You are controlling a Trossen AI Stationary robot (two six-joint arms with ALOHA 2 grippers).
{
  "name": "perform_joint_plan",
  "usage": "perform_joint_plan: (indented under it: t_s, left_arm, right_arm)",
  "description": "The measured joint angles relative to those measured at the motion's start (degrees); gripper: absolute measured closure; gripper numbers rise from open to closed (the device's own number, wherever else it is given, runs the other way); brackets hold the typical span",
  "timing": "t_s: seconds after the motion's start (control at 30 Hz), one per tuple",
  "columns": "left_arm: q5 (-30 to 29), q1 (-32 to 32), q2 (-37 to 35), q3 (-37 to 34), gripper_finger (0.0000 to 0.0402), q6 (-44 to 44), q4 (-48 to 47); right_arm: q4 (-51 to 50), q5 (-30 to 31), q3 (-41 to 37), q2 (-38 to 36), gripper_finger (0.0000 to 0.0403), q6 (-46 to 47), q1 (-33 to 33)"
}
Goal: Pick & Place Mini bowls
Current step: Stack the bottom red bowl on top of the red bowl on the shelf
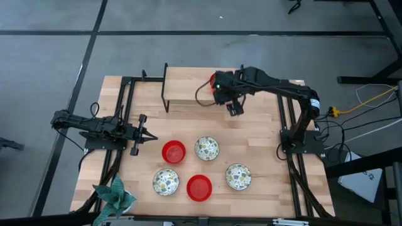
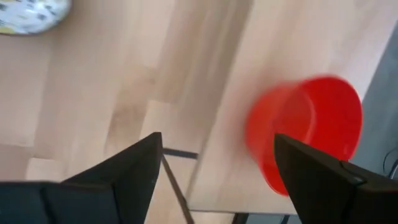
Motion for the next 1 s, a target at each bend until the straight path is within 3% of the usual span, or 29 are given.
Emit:
perform_joint_plan:
  t_s: [0.7, 1.0]
  left_arm:
    - [0.0, -0.02, 0.0, 0.0, 0.0398, 0.01, -0.01]
    - [0.0, -0.02, -0.01, 0.0, 0.0398, 0.0, -0.02]
  right_arm:
    - [0.28, 0.0, 0.0, 0.02, 0.0098, 2.15, 20.95]
    - [1.83, 0.0, 0.0, 0.04, 0.0098, 1.93, 26.6]
